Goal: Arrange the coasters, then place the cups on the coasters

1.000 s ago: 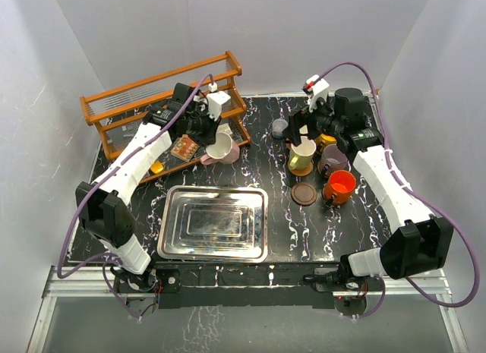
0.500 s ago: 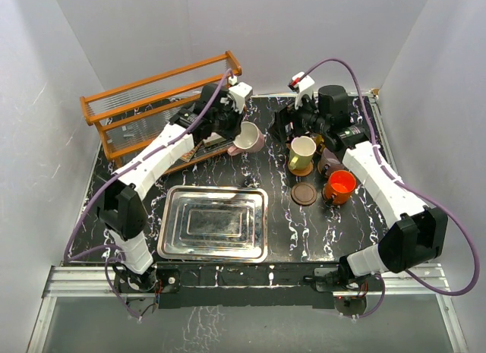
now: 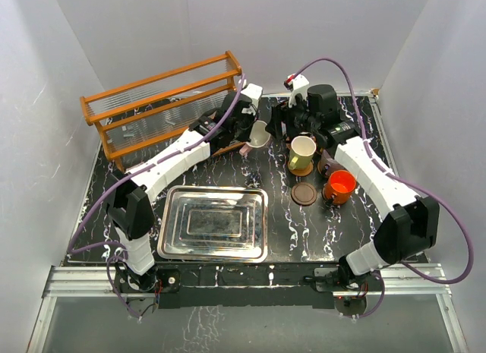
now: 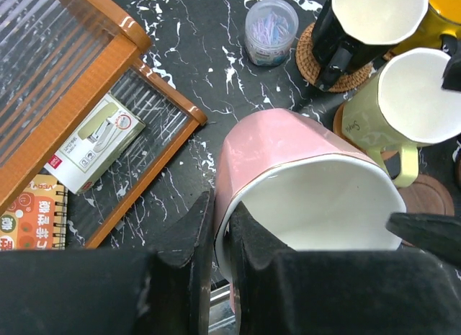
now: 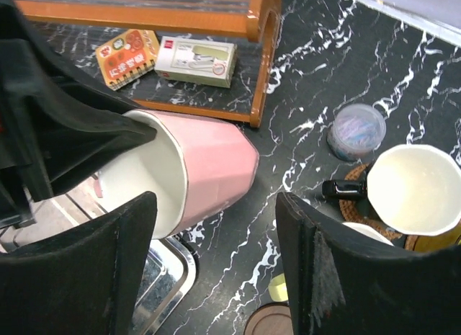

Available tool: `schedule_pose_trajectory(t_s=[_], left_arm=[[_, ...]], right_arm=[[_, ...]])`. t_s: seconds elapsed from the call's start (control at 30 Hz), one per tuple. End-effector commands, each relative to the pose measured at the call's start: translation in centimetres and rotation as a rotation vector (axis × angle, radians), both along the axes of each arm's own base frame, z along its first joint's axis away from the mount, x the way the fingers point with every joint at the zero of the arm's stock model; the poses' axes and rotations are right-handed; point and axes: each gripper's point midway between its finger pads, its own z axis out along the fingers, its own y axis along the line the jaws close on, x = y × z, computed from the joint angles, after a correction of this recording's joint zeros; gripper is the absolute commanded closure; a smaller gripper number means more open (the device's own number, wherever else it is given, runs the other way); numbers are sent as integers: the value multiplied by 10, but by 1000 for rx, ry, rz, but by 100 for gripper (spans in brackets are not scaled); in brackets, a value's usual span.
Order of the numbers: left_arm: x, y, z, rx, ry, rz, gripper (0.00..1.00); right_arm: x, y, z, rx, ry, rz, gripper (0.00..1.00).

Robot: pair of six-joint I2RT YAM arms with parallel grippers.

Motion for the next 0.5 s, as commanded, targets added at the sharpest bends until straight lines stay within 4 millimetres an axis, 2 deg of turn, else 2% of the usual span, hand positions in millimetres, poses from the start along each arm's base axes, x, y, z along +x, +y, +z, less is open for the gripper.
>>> schedule_pose_trajectory(t_s=[0.0,0.47], left_arm=[[13,-6,66,-161,-143,109,100],[6,-21,64,-124,-185,134,99]], right_arm=[[13,-5,12,6,-25,-100,37],[23,-4,-11,-32,33,-162,50]])
